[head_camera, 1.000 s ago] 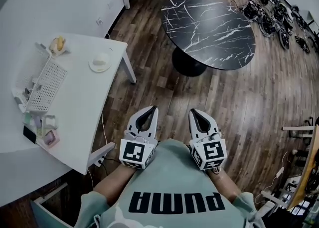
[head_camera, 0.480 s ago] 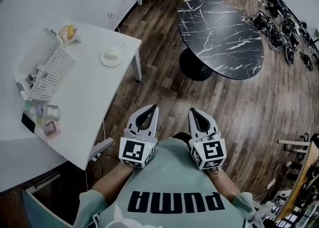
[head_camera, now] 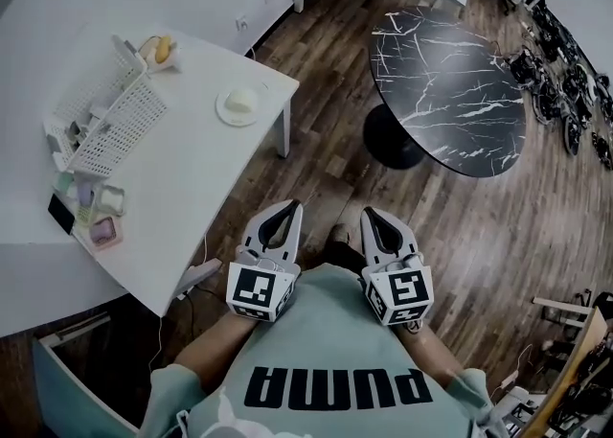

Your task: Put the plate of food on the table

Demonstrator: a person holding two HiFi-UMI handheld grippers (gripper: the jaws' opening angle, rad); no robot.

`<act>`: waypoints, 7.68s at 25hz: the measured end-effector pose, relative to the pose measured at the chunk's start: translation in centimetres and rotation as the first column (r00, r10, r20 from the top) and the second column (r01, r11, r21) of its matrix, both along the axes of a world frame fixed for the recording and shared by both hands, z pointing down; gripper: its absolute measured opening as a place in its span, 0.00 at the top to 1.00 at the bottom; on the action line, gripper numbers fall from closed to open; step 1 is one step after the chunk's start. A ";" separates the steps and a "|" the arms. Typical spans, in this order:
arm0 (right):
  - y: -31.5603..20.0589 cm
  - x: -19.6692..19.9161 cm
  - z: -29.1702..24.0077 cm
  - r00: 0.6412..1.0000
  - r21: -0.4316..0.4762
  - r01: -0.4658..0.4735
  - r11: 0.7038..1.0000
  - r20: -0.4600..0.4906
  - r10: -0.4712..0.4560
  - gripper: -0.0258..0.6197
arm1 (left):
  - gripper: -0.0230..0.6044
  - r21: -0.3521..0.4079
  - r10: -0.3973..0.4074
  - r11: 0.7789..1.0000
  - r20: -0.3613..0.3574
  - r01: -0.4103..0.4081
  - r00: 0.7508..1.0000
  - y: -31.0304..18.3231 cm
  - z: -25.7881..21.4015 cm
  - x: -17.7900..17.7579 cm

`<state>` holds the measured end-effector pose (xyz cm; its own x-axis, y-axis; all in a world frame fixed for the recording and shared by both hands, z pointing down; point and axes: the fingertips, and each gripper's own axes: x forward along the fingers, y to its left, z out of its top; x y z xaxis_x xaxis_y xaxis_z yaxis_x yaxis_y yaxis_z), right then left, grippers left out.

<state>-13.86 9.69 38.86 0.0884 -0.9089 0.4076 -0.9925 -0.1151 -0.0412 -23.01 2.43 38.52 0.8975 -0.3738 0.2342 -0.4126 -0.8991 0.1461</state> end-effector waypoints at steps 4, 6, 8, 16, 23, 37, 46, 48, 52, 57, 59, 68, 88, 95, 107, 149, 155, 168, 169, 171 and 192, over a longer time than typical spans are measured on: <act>-1.4 0.5 0.6 0.999 0.001 0.047 0.999 0.010 -0.047 0.95 | 0.95 0.003 -0.046 0.999 0.020 0.046 0.999 -1.2 0.4 0.1; -2.3 1.0 0.6 0.997 0.004 0.075 0.997 0.019 -0.075 0.95 | 0.95 0.006 -0.074 0.997 0.029 0.074 0.997 -1.9 0.3 0.4; -3.3 1.5 0.7 0.994 0.010 0.104 0.995 0.028 -0.104 0.95 | 0.95 0.012 -0.099 0.995 0.039 0.099 0.994 -2.4 0.3 0.7; -6.9 3.6 1.0 0.976 0.033 0.204 0.978 0.069 -0.206 0.95 | 0.95 0.008 -0.190 0.982 0.087 0.190 0.978 -4.5 1.0 2.5; -9.0 6.3 1.2 0.959 0.060 0.261 0.964 0.099 -0.266 0.95 | 0.95 0.023 -0.218 0.976 0.127 0.217 0.968 -5.2 1.2 5.7; -12.1 9.9 1.2 0.911 0.116 0.383 0.916 0.118 -0.396 0.95 | 0.95 0.055 -0.356 0.934 0.166 0.352 0.920 -6.9 1.2 8.5; -12.7 11.2 1.4 0.890 0.134 0.423 0.896 0.127 -0.439 0.95 | 0.95 0.069 -0.411 0.911 0.178 0.405 0.894 -6.6 1.2 9.2; -12.8 11.1 1.4 0.887 0.134 0.428 0.894 0.130 -0.444 0.95 | 0.95 0.070 -0.414 0.910 0.181 0.408 0.892 -6.7 1.2 9.2; -13.3 11.1 1.7 0.886 0.127 0.430 0.894 0.129 -0.445 0.95 | 0.95 0.069 -0.409 0.912 0.180 0.403 0.895 -7.2 1.1 9.3; -14.5 11.3 2.1 0.897 0.111 0.410 0.905 0.129 -0.422 0.95 | 0.95 0.043 -0.399 0.916 0.172 0.398 0.901 -9.1 1.8 9.2; -15.3 11.3 2.2 0.903 0.100 0.400 0.911 0.127 -0.410 0.95 | 0.95 0.034 -0.387 0.922 0.161 0.386 0.908 -10.3 1.9 9.4; -20.5 10.6 2.5 0.922 0.056 0.367 0.928 0.109 -0.372 0.95 | 0.95 0.007 -0.329 0.944 0.121 0.331 0.937 -16.5 1.8 9.9; -32.4 6.1 5.4 0.914 -0.085 0.397 0.914 0.129 -0.384 0.95 | 0.95 -0.114 -0.359 0.923 0.090 0.367 0.929 -28.2 4.7 4.7; -35.7 4.1 7.7 0.913 -0.159 0.402 0.902 0.148 -0.381 0.95 | 0.95 -0.182 -0.372 0.900 0.150 0.395 0.916 -30.9 8.2 1.1; -38.6 2.0 12.6 0.904 -0.273 0.421 0.865 0.205 -0.376 0.95 | 0.95 -0.307 -0.426 0.825 0.212 0.474 0.879 -33.6 12.9 -3.0; -39.8 1.2 22.4 0.776 -0.460 0.478 0.748 0.620 -0.115 0.89 | 0.81 -0.713 -0.364 0.520 0.314 0.471 0.877 -34.9 23.4 -3.3; -39.8 1.1 22.3 0.771 -0.458 0.474 0.752 0.628 -0.104 0.89 | 0.83 -0.735 -0.395 0.468 0.323 0.491 0.860 -34.9 23.7 -3.7; -38.7 1.5 20.9 0.777 -0.440 0.442 0.782 0.623 -0.088 0.89 | 0.89 -0.753 -0.416 0.477 0.262 0.454 0.871 -34.4 22.1 -3.4; -38.7 1.5 20.5 0.778 -0.433 0.438 0.788 0.622 -0.090 0.90 | 0.89 -0.758 -0.418 0.475 0.254 0.448 0.872 -34.3 21.9 -3.4; -38.8 1.7 19.8 0.784 -0.419 0.424 0.803 0.614 -0.093 0.90 | 0.89 -0.768 -0.422 0.472 0.233 0.433 0.876 -34.3 21.3 -3.3; -37.2 6.2 11.8 0.788 -0.247 0.154 0.957 0.615 0.032 0.91 | 0.90 -0.773 -0.314 0.580 0.077 0.255 0.946 -35.0 14.6 1.6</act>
